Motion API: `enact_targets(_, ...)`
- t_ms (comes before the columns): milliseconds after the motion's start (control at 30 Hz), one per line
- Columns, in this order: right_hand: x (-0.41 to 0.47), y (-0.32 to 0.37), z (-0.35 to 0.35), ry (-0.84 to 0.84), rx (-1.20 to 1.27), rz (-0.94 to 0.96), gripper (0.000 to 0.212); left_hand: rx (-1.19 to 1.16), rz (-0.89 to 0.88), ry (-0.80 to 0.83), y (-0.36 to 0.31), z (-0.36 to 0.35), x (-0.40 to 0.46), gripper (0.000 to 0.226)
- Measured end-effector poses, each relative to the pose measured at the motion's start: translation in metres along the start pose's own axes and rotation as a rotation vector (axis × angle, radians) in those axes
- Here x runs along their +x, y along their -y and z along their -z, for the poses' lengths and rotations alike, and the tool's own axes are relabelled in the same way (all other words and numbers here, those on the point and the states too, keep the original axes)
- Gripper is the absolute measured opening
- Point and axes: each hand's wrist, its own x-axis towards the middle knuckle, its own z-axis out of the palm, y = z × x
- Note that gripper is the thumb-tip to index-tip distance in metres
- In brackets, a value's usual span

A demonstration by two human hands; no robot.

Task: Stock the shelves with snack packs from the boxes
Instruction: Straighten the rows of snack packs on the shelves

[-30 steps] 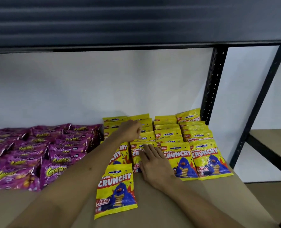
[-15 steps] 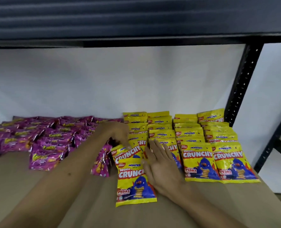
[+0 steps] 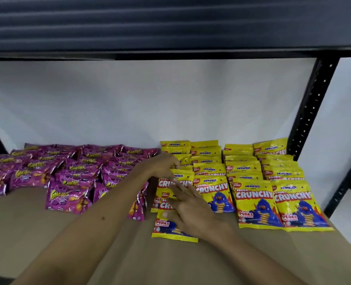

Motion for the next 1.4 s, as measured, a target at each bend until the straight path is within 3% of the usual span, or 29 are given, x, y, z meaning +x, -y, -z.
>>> enact_targets(33, -0.001, 0.002, 0.001, 0.026, 0.021, -0.011, 0.094, -0.041, 0.002, -0.027, 0.003, 0.000, 0.001, 0.041)
enact_targets(133, -0.003, 0.007, -0.001, 0.048, 0.055, -0.025, 0.094, -0.100, 0.014, -0.245, 0.009, 0.001, 0.007, 0.019)
enact_targets(233, -0.005, 0.005, -0.006, 0.059, 0.042, -0.020, 0.087, 0.000, 0.062, -0.356, 0.012, 0.005, 0.019, 0.026)
enact_targets(333, 0.000, 0.001, -0.004, 0.061, 0.023, 0.013, 0.084, 0.110, 0.130, -0.265, 0.014, 0.014, 0.032, 0.044)
enact_targets(433, 0.007, -0.005, -0.002, 0.084, 0.005, 0.035, 0.082, 0.155, 0.136, -0.232, 0.016, 0.023, 0.040, 0.034)
enact_targets(533, 0.010, -0.009, -0.002, 0.092, -0.005, 0.068, 0.076, 0.163, 0.105, -0.280, 0.022, 0.021, 0.044, 0.022)
enact_targets(733, 0.015, -0.019, 0.002, 0.046, -0.053, 0.067, 0.063, 0.163, 0.003, -0.414, 0.024, 0.019, 0.050, 0.021)
enact_targets(767, 0.016, -0.021, 0.003, -0.001, -0.058, 0.064, 0.061, 0.121, -0.046, -0.383, 0.022, 0.022, 0.049, 0.019)
enact_targets(867, 0.017, -0.024, -0.002, -0.227, -0.159, 0.143, 0.049, 0.008, -0.113, -0.063, 0.014, 0.029, 0.042, 0.026)
enact_targets(933, 0.017, -0.026, -0.008, -0.323, -0.157, 0.174, 0.045, 0.016, -0.111, 0.028, 0.014, 0.027, 0.039, 0.025)
enact_targets(1033, 0.013, -0.019, -0.009, -0.254, -0.079, 0.127, 0.054, -0.018, -0.100, -0.016, 0.016, 0.020, 0.036, 0.024)
enact_targets(1133, 0.006, -0.012, -0.013, -0.080, 0.006, 0.116, 0.058, -0.086, -0.074, -0.042, 0.017, 0.012, 0.031, 0.022)
enact_targets(1267, 0.000, -0.015, -0.018, -0.052, -0.049, 0.097, 0.047, -0.150, -0.042, -0.085, 0.018, 0.008, 0.027, 0.020)
enact_targets(1400, 0.008, -0.017, -0.006, 0.002, -0.027, 0.084, 0.053, -0.179, -0.008, -0.163, 0.015, 0.015, 0.018, 0.028)
